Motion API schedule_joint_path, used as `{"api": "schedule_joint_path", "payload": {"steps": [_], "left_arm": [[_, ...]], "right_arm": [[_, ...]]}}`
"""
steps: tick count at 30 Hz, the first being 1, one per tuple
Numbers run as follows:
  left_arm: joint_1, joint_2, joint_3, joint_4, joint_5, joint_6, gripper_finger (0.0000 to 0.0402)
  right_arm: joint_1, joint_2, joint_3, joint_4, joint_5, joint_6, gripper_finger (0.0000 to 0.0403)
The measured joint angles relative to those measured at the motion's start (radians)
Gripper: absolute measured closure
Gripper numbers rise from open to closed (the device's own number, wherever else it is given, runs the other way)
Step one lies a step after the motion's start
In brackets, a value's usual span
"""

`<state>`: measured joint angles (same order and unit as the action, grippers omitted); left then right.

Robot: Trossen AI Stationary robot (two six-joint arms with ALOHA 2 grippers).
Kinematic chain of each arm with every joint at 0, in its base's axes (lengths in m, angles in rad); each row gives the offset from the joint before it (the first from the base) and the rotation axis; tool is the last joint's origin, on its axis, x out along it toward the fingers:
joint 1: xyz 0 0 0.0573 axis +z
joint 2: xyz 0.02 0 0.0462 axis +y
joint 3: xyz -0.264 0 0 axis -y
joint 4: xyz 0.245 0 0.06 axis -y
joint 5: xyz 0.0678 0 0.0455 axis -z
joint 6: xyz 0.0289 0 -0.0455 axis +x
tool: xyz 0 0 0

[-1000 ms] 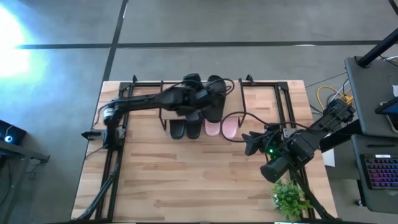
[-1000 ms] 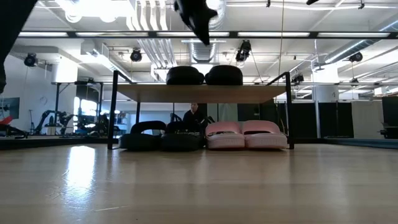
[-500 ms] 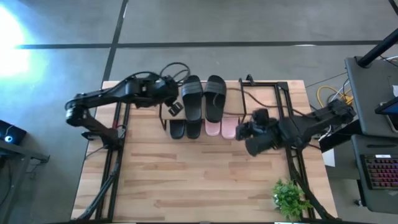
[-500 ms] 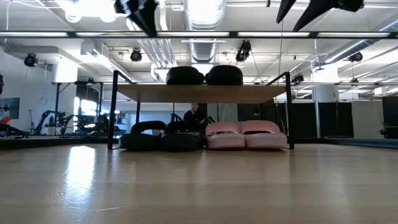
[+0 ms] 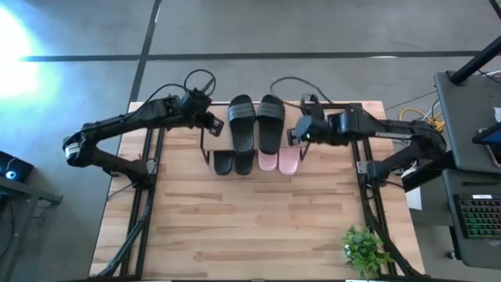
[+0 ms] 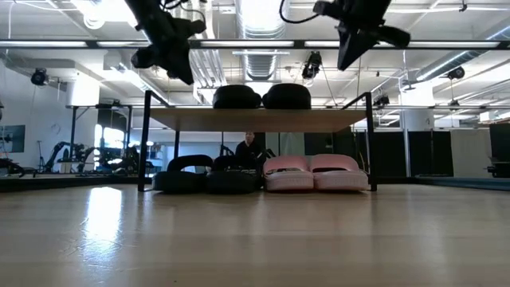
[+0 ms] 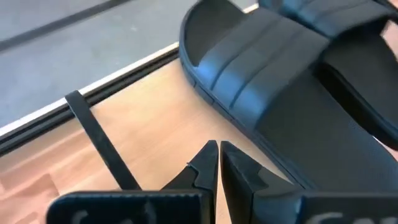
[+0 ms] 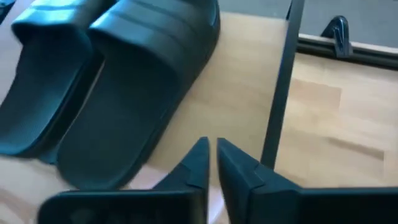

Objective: Pick and place slides into the shelf
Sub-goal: Put the pair of black slides on the shelf

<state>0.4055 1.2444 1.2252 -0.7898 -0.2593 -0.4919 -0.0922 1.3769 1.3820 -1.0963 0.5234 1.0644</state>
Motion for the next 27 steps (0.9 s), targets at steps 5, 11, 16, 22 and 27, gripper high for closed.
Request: {"api": "schedule_joint_path", "payload": {"steps": [5, 11, 16, 22, 27], "left_arm": [[0.092, 0.036, 0.011, 0.017, 0.142, 0.024, 0.0398], [0.181, 0.082, 0.012, 0.021, 0.299, 0.047, 0.0398], [0.202, 0.11, 0.019, 0.023, 0.342, 0.077, 0.0398], [0.206, 0.128, 0.028, 0.026, 0.339, 0.125, 0.0398], [0.217, 0.143, 0.028, 0.029, 0.334, 0.144, 0.0398]], "right_arm": [[-0.152, 0.018, -0.001, 0.042, -0.113, -0.106, 0.039], [-0.266, 0.099, -0.002, 0.103, -0.21, -0.228, 0.039], [-0.295, 0.175, -0.002, 0.181, -0.213, -0.29, 0.039], [-0.321, 0.235, 0.001, 0.26, -0.21, -0.319, 0.039], [-0.333, 0.252, 0.003, 0.363, -0.207, -0.34, 0.039]]}}
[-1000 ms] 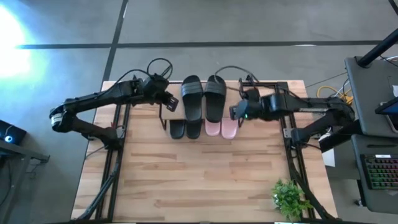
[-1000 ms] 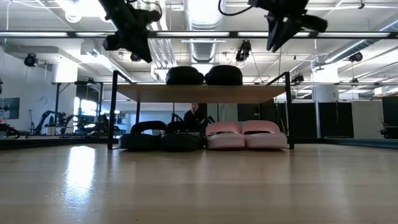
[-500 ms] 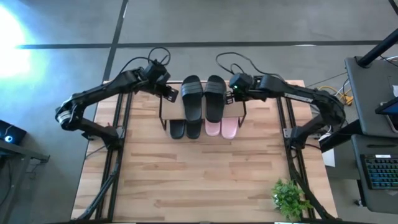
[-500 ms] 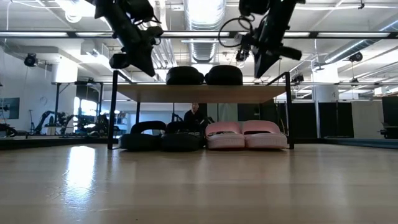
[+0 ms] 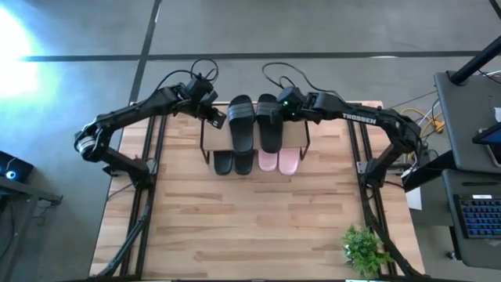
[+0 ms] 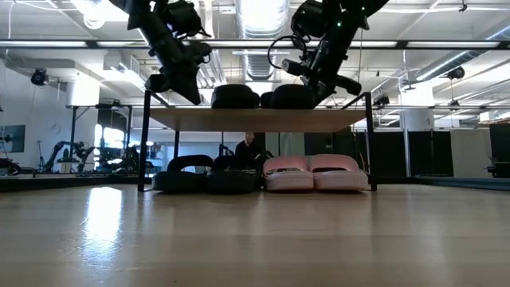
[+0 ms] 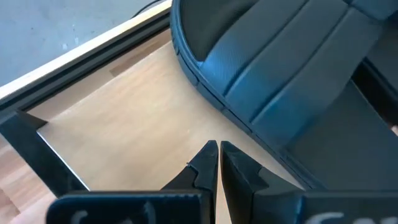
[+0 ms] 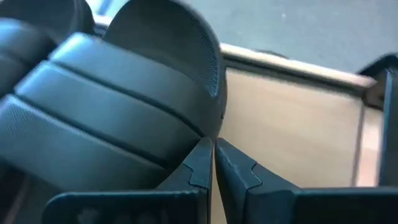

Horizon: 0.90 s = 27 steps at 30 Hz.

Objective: Pick and place slides into the shelf
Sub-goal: Put the pair of black slides on the shelf, then return to Home Position

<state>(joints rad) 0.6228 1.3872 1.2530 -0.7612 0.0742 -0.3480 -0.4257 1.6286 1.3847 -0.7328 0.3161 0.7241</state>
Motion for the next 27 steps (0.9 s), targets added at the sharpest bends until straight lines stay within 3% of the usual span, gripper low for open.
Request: {"api": "schedule_joint_path", "payload": {"steps": [12, 20, 27], "left_arm": [[0.027, 0.018, 0.0, 0.043, -0.001, 0.051, 0.0398], [0.049, -0.033, 0.025, 0.01, -0.031, 0.129, 0.0398], [-0.055, -0.221, 0.061, 0.137, 0.187, 0.122, 0.0398]], "right_arm": [[0.003, 0.004, 0.001, 0.026, -0.043, -0.006, 0.039], [0.005, -0.077, 0.001, -0.057, 0.003, 0.0, 0.039], [0.124, -0.224, 0.001, -0.048, 0.026, -0.026, 0.039]]}}
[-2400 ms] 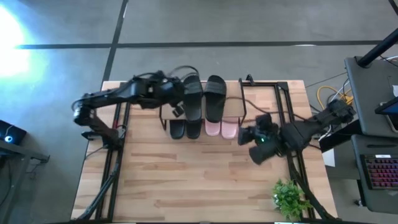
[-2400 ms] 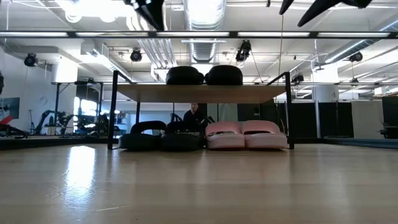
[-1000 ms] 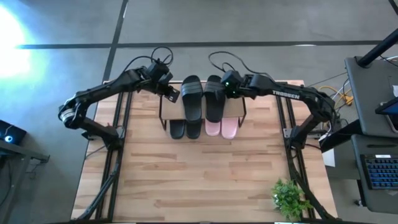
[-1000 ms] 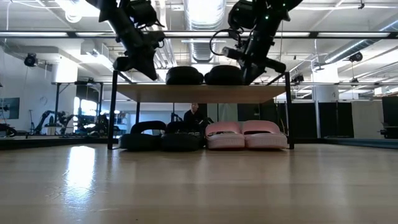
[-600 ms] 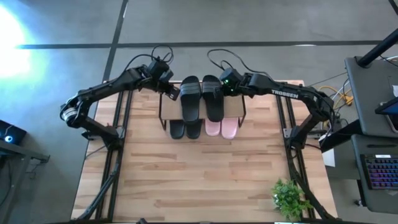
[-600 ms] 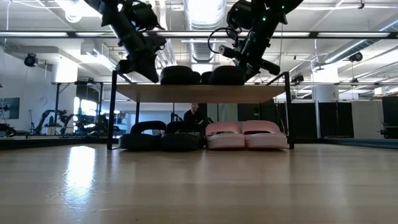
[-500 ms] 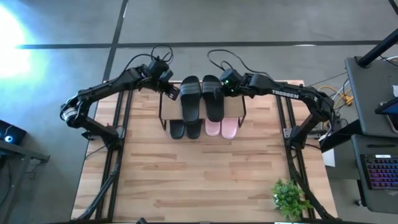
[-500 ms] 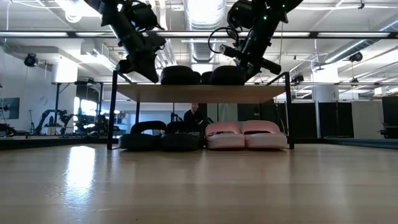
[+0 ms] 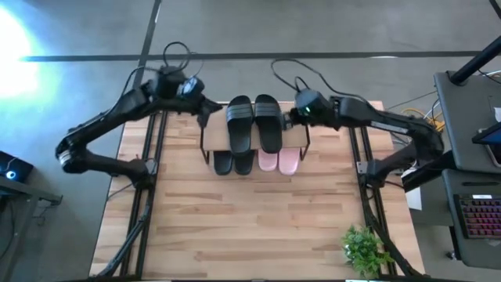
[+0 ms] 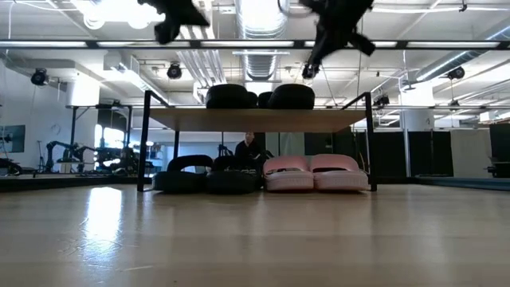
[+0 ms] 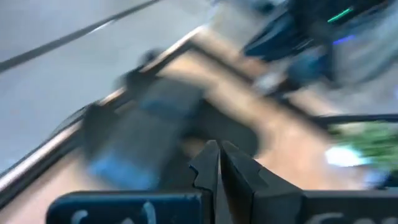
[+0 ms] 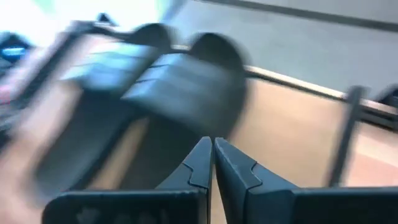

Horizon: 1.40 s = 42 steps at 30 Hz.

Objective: Pick and place slides into the shelf
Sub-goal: Return to Home Position

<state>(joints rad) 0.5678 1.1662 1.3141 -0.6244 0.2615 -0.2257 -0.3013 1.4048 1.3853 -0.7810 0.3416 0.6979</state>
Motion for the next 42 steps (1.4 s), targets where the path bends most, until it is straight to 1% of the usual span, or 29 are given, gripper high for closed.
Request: {"api": "schedule_joint_path", "payload": {"steps": [2, 5, 7, 9, 10, 12, 13, 15, 17, 19, 21, 23, 25, 26, 29, 30, 31, 32, 34, 36, 39, 42], "left_arm": [[-0.075, -0.047, -0.025, 0.095, 0.03, -0.062, 0.0398], [-0.22, -0.086, -0.095, 0.29, 0.036, -0.142, 0.0398], [-0.309, -0.091, -0.15, 0.394, 0.038, -0.153, 0.0398], [-0.379, -0.096, -0.189, 0.45, 0.037, -0.148, 0.0398], [-0.401, -0.101, -0.201, 0.471, 0.035, -0.12, 0.0398], [-0.418, -0.126, -0.21, 0.48, 0.033, -0.046, 0.0398], [-0.419, -0.142, -0.211, 0.463, 0.031, -0.038, 0.0398], [-0.419, -0.174, -0.214, 0.457, 0.026, -0.105, 0.0398], [-0.419, -0.201, -0.222, 0.458, 0.029, -0.23, 0.0398], [-0.42, -0.226, -0.231, 0.456, 0.072, -0.304, 0.0398], [-0.429, -0.259, -0.255, 0.462, 0.169, -0.31, 0.0398], [-0.459, -0.278, -0.301, 0.557, 0.227, -0.289, 0.0398], [-0.512, -0.299, -0.379, 0.696, 0.222, -0.289, 0.0398], [-0.541, -0.3, -0.423, 0.803, 0.199, -0.291, 0.0398], [-0.625, -0.298, -0.569, 1.089, 0.077, -0.291, 0.0398], [-0.646, -0.29, -0.61, 1.161, 0.043, -0.287, 0.0398], [-0.66, -0.285, -0.649, 1.214, 0.029, -0.283, 0.0398], [-0.665, -0.284, -0.687, 1.245, 0.022, -0.285, 0.0398], [-0.659, -0.299, -0.732, 1.265, 0.021, -0.289, 0.0398], [-0.634, -0.364, -0.755, 1.241, 0.021, -0.273, 0.0398], [-0.577, -0.508, -0.756, 1.129, 0.02, -0.234, 0.0398], [-0.534, -0.647, -0.752, 0.915, 0.018, -0.183, 0.0398]], "right_arm": [[0.079, -0.039, 0.0, 0.012, 0.011, 0.0, 0.039], [0.223, -0.078, -0.004, 0.005, 0.092, 0.0, 0.039], [0.323, -0.096, -0.007, -0.008, 0.129, -0.001, 0.039], [0.404, -0.112, -0.007, -0.023, 0.134, -0.003, 0.039], [0.44, -0.122, -0.007, -0.037, 0.131, 0.01, 0.039], [0.51, -0.14, -0.007, -0.044, 0.124, 0.095, 0.039], [0.542, -0.149, -0.007, -0.035, 0.129, 0.154, 0.039], [0.602, -0.161, -0.007, -0.007, 0.133, 0.19, 0.039], [0.669, -0.165, -0.006, 0.045, 0.116, 0.158, 0.039], [0.723, -0.166, -0.007, 0.099, 0.114, 0.094, 0.039], [0.759, -0.166, -0.007, 0.171, 0.101, 0.034, 0.039], [0.792, -0.165, -0.011, 0.242, 0.097, -0.011, 0.039], [0.808, -0.154, -0.025, 0.305, 0.097, -0.038, 0.039], [0.813, -0.148, -0.039, 0.329, 0.095, -0.054, 0.039], [0.81, -0.138, -0.121, 0.454, 0.065, -0.094, 0.039], [0.796, -0.137, -0.161, 0.518, 0.044, -0.099, 0.039], [0.78, -0.136, -0.205, 0.593, 0.003, -0.109, 0.039], [0.763, -0.137, -0.25, 0.672, -0.061, -0.119, 0.039], [0.722, -0.166, -0.34, 0.762, -0.202, -0.118, 0.039], [0.681, -0.237, -0.412, 0.79, -0.287, -0.093, 0.039], [0.631, -0.41, -0.509, 0.794, -0.311, -0.103, 0.039], [0.606, -0.573, -0.609, 0.792, -0.296, -0.136, 0.039]]}}
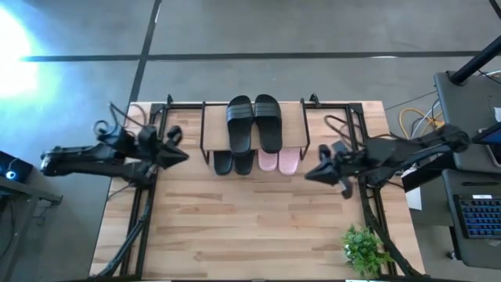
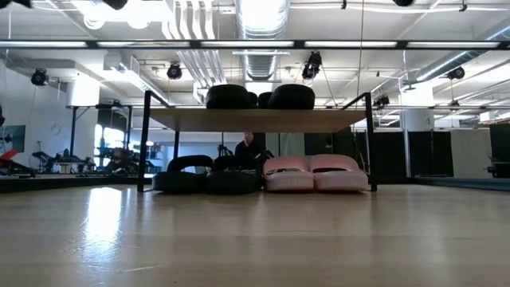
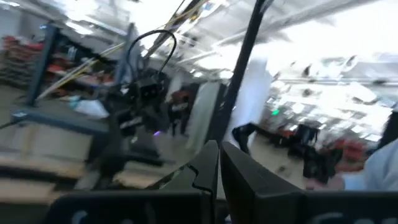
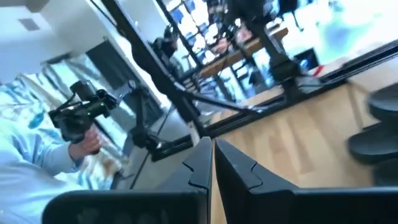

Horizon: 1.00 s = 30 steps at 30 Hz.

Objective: Pick and place slides into the shelf
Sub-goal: Return to Home Position

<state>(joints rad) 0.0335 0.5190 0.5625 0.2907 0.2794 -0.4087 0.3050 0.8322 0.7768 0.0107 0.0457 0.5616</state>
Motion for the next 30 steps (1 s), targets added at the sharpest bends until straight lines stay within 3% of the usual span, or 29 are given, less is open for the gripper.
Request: {"api": "schedule_joint_path", "payload": {"steps": [3, 7, 12, 19, 23, 30], "left_arm": [[0.015, -0.097, -0.006, -0.192, -0.038, 0.041, 0.0398], [0.015, -0.241, -0.022, -0.315, -0.055, 0.071, 0.0398], [0.015, -0.36, -0.11, -0.335, -0.055, 0.145, 0.0398], [0.017, -0.495, -0.323, -0.325, -0.191, 0.107, 0.0398], [0.018, -0.49, -0.365, -0.242, -0.208, 0.103, 0.0398], [0.02, -0.491, -0.376, -0.254, -0.206, 0.123, 0.0398]], "right_arm": [[0.001, -0.143, -0.107, 0.0, 0.057, -0.027, 0.039], [0.001, -0.27, -0.244, 0.009, 0.09, -0.049, 0.039], [0.001, -0.358, -0.386, 0.122, 0.047, -0.137, 0.039], [0.0, -0.527, -0.584, 0.345, -0.001, -0.267, 0.039], [0.0, -0.646, -0.66, 0.366, -0.004, -0.272, 0.039], [0.0, -0.826, -0.753, 0.372, -0.019, -0.315, 0.039]]}}
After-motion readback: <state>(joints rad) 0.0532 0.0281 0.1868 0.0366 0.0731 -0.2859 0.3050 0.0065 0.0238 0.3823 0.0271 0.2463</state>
